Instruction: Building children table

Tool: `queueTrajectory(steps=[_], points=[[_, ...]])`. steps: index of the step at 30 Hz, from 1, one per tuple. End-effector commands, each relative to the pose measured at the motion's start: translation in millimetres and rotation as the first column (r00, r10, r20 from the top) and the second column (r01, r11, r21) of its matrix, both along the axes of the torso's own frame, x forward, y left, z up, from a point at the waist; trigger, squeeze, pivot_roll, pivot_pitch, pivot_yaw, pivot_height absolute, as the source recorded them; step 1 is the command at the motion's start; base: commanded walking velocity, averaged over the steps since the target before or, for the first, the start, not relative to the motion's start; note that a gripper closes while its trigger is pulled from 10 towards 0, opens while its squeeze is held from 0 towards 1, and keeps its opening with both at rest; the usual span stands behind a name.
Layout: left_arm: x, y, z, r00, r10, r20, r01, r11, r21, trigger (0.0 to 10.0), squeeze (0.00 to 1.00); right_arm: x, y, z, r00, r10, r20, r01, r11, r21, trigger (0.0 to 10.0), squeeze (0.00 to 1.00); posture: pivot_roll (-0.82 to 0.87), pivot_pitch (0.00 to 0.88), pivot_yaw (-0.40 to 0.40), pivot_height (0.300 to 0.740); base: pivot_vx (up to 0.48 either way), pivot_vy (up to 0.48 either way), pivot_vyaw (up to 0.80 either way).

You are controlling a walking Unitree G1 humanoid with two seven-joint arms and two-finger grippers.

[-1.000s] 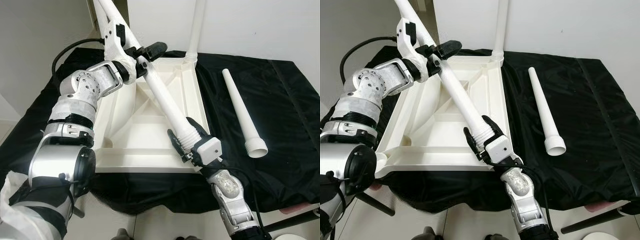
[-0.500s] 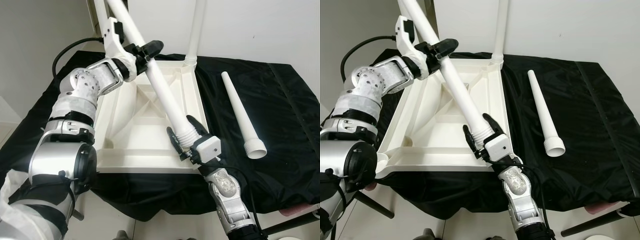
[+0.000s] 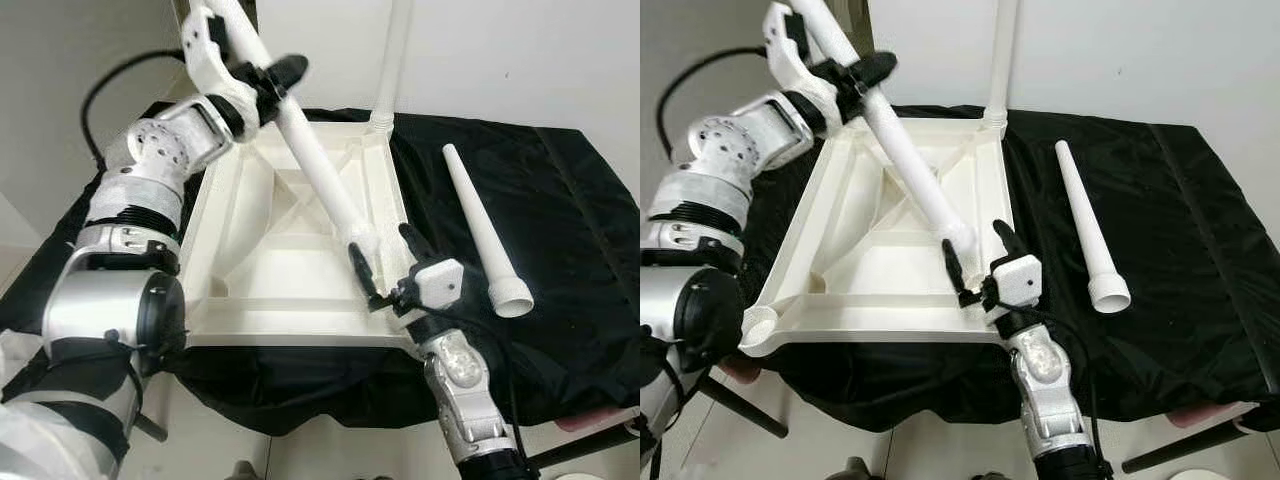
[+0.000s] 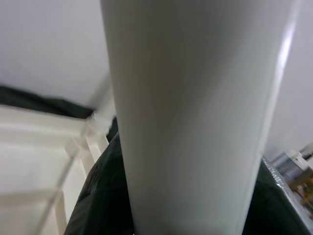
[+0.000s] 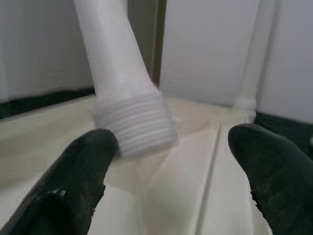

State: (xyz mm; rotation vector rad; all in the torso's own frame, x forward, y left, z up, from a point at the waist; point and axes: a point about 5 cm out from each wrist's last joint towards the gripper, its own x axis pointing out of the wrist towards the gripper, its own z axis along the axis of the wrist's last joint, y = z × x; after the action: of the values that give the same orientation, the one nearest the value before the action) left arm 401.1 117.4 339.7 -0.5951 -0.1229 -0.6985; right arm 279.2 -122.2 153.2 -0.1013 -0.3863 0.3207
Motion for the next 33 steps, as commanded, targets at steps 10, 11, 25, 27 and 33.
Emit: queueTrajectory(steps=[10, 11, 25, 27, 33], points=[[-12.4, -18.4, 6, 0.982, -0.052, 0.180, 0.040, 0.997, 0.071, 10.0, 0.00, 8.9, 6.6, 10, 0.997, 0.010, -0.077, -0.015, 0.998, -0.061, 10.0, 0.00, -0.07, 0.041, 0.000, 0.740, 0.000, 0.000, 0.00], [-13.7, -22.1, 3, 0.981, -0.051, 0.187, 0.039, 0.997, 0.070, 10.0, 0.00, 8.6, 8.4, 11, 0.996, 0.023, -0.086, -0.028, 0.998, -0.058, 10.0, 0.00, -0.07, 0.044, -0.001, 0.740, 0.000, 0.000, 0.00], [-18.2, -35.1, -1, 0.978, -0.051, 0.202, 0.034, 0.995, 0.090, 10.0, 0.00, 8.6, 9.3, 20, 0.989, 0.022, -0.145, -0.024, 1.000, -0.011, 10.0, 0.00, -0.06, 0.063, 0.008, 0.740, 0.000, 0.000, 0.00], [-20.0, -37.4, -1, 0.976, -0.049, 0.214, 0.029, 0.995, 0.099, 10.0, 0.00, 9.1, 11.3, 21, 0.989, 0.025, -0.148, -0.027, 1.000, -0.014, 10.0, 0.00, -0.06, 0.067, 0.011, 0.740, 0.000, 0.000, 0.00], [-29.4, -48.8, 1, 0.963, -0.053, 0.265, 0.019, 0.991, 0.130, 10.0, 0.00, 16.1, 22.6, 28, 0.989, 0.012, -0.144, -0.016, 1.000, -0.027, 10.0, 0.00, -0.06, 0.067, 0.011, 0.740, 0.000, 0.000, 0.00]])
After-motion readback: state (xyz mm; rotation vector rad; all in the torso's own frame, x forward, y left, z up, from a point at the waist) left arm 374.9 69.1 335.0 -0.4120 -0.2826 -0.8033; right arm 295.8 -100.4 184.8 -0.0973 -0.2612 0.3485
